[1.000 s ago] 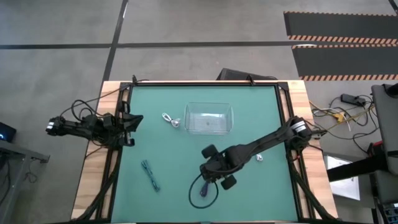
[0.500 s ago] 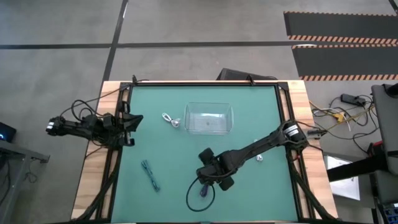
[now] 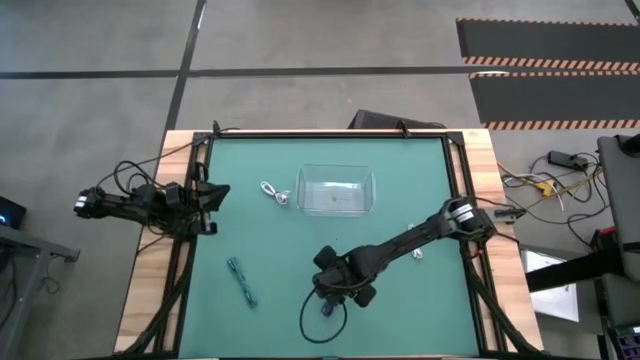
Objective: Pick and place USB-C Cables
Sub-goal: Put the purple charger cable into the transparent container
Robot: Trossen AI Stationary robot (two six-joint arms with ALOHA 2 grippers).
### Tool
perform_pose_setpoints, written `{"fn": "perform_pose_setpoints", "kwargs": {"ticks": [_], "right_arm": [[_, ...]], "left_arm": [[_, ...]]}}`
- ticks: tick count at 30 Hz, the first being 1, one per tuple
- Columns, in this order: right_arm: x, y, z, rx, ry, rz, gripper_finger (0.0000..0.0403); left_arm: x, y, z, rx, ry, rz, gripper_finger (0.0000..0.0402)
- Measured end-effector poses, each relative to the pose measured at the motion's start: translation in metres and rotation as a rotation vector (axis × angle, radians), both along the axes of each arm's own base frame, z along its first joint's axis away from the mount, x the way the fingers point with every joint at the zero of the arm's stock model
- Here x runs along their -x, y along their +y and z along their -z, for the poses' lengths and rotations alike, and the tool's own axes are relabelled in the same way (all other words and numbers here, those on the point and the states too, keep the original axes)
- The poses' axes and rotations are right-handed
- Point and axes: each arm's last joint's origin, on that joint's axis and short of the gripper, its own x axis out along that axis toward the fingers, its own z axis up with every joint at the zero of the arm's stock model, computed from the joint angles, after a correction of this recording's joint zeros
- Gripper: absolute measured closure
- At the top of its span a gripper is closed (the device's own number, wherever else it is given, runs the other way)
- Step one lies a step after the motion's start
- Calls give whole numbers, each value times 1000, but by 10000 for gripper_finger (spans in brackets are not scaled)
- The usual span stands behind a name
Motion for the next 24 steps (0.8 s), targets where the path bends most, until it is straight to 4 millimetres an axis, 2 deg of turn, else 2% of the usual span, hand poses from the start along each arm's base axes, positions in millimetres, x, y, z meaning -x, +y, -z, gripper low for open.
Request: {"fn": "perform_pose_setpoints", "kwargs": {"ticks": [10, 24], "right_arm": [[-6, 3, 25, -15, 42, -22, 200], [-8, 3, 35, -8, 60, -18, 200]], "left_arm": [[0, 0, 0, 0, 0, -1, 402], [0, 0, 0, 1, 0, -1, 402]]}}
